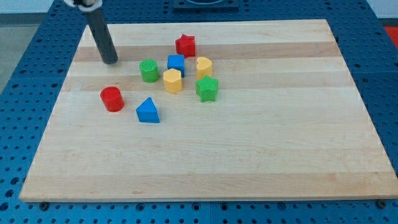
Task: Move the yellow blocks towards the top right of the board
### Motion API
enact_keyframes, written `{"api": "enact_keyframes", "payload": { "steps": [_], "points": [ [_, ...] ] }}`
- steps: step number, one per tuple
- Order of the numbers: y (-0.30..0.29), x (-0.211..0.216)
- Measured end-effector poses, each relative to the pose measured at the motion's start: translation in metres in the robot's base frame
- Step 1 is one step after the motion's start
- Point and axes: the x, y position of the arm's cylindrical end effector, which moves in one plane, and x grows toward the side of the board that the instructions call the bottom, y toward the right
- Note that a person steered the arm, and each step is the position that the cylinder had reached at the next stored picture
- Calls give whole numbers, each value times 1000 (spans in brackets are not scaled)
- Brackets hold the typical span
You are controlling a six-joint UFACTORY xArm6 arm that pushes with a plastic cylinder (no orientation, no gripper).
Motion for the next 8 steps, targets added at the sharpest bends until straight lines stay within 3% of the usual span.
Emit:
{"api": "enact_keyframes", "payload": {
  "steps": [2,3,6,8],
  "points": [
    [39,95],
    [97,93],
    [109,60],
    [173,30]
  ]
}}
